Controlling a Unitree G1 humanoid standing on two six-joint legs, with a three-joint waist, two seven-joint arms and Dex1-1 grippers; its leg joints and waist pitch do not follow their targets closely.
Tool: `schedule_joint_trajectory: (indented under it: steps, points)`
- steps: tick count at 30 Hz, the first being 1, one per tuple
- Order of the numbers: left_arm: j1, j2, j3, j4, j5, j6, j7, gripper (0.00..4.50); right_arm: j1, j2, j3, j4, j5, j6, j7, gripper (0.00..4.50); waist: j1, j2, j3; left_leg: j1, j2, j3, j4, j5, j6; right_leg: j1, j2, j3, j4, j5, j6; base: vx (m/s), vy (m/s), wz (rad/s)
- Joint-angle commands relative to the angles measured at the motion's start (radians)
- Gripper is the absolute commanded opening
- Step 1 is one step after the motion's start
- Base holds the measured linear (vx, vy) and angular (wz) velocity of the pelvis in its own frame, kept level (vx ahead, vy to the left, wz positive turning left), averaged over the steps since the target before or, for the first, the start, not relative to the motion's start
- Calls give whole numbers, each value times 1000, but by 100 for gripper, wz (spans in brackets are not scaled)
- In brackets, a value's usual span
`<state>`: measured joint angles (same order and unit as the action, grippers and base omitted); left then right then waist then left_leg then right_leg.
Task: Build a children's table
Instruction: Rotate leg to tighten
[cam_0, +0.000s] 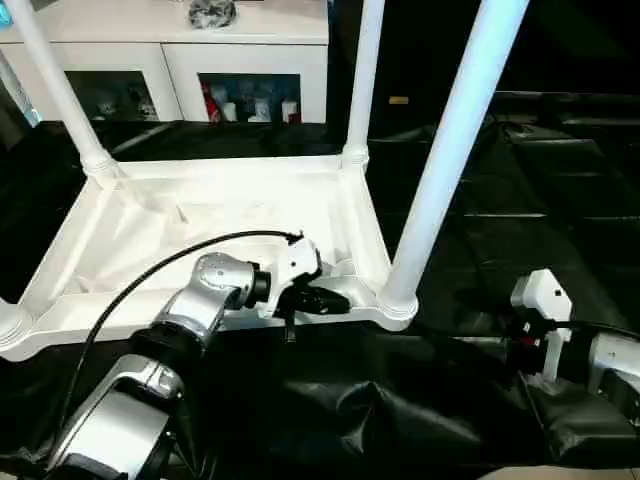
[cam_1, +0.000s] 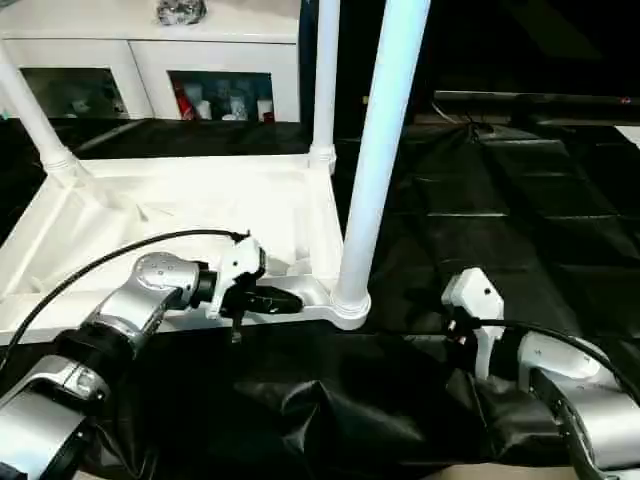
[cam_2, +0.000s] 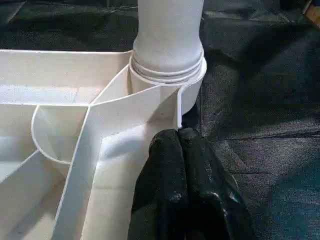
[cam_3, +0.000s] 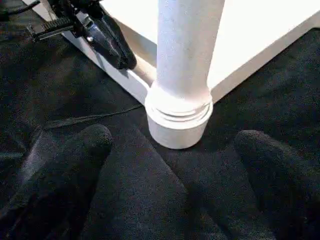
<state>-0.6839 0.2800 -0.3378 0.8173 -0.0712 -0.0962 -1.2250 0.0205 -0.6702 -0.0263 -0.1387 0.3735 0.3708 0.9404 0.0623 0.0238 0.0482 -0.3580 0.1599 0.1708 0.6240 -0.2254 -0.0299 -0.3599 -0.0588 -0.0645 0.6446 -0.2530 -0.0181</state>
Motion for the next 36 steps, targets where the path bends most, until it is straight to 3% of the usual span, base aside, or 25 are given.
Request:
schedule_joint_trajectory:
  steps: [1,6,10,23,31,36]
  points:
    - [-9,6,-14,26,33,-8,-4,10,4,-12,9,-7,-13,-2,5,450,5,-11,-50,0,83,-35,-78,-97,92,46,-112,64,-91,-5,-270,0,0,0]
    - [-27,0,12,57,20,12,-6,58,5,-14,11,-8,-13,-2,7,450,4,-12,-50,1,83,-34,-79,-105,86,44,-113,64,-92,-24,-268,0,0,0]
    - [-29,5,11,66,38,-31,13,93,5,-15,14,-9,-11,0,12,450,4,-14,-49,-1,83,-35,-80,-100,91,44,-113,65,-92,-21,-266,0,0,0]
    - [-37,20,14,112,63,-48,3,93,6,-10,21,7,-15,-7,27,450,3,-13,-46,-2,83,-35,-82,-114,89,42,-114,65,-98,-51,-261,0,0,0]
    - [-47,32,-2,123,89,-50,-20,16,1,-9,25,34,-22,-22,35,450,0,-14,-43,0,84,-35,-86,-136,77,40,-116,67,-104,-98,-257,0,0,0]
    - [-58,45,-14,127,107,-49,-31,7,-4,-7,25,49,-30,-33,41,450,-1,-13,-43,0,85,-36,-87,-137,78,39,-115,67,-103,-98,-253,0,0,0]
